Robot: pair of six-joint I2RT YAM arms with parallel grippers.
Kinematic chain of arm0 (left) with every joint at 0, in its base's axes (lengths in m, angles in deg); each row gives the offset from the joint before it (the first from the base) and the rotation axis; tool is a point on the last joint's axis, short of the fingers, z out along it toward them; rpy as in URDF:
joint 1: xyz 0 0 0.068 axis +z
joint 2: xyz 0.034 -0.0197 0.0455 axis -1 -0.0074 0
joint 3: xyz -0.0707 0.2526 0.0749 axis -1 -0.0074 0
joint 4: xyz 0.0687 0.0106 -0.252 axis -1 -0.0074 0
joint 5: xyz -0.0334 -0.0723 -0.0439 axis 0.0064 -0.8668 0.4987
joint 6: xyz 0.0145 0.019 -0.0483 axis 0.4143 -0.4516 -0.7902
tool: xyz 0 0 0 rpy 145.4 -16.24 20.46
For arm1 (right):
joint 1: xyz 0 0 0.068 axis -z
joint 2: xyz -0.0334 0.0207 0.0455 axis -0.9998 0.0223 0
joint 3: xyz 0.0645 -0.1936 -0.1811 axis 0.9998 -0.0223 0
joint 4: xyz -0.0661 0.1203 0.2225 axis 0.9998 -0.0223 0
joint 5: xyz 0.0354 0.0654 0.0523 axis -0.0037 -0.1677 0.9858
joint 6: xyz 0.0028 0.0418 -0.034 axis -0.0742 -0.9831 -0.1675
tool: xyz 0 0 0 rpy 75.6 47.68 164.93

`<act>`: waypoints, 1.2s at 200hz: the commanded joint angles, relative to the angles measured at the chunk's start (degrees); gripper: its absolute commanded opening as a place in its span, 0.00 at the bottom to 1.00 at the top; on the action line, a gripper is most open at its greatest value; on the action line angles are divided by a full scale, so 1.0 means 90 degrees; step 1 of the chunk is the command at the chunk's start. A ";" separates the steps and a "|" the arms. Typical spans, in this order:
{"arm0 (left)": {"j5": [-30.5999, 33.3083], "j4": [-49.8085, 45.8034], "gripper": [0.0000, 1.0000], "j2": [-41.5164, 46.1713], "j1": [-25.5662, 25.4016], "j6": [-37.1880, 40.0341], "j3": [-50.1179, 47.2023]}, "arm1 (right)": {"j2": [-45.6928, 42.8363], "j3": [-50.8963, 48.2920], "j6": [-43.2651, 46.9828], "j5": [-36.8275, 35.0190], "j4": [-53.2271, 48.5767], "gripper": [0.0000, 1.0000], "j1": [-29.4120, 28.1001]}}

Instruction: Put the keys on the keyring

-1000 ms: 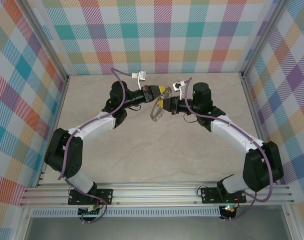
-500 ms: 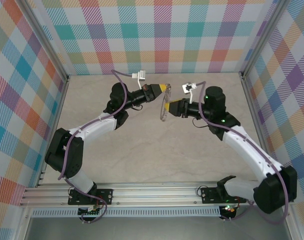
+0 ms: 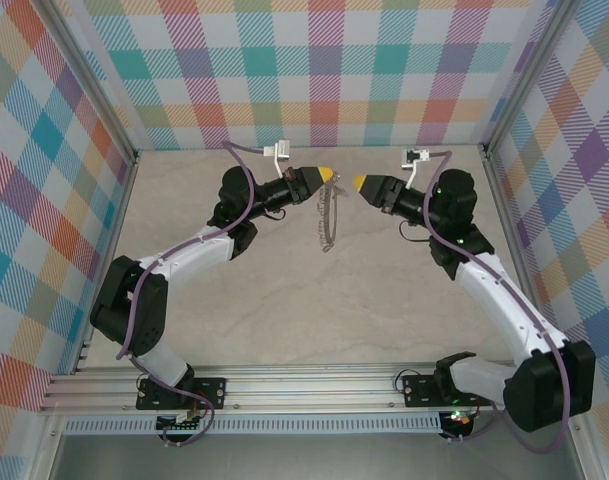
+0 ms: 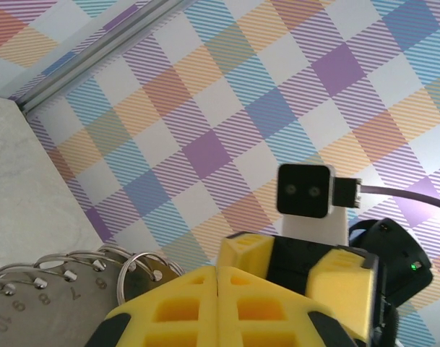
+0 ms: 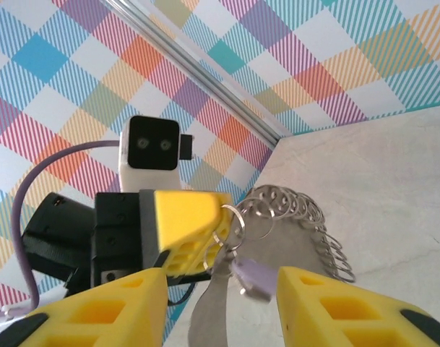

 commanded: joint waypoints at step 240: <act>0.0019 0.0830 0.00 -0.0035 -0.0034 -0.0286 0.0047 | 0.1096 -0.0562 -0.1325 0.0811 0.2738 0.04 -0.0548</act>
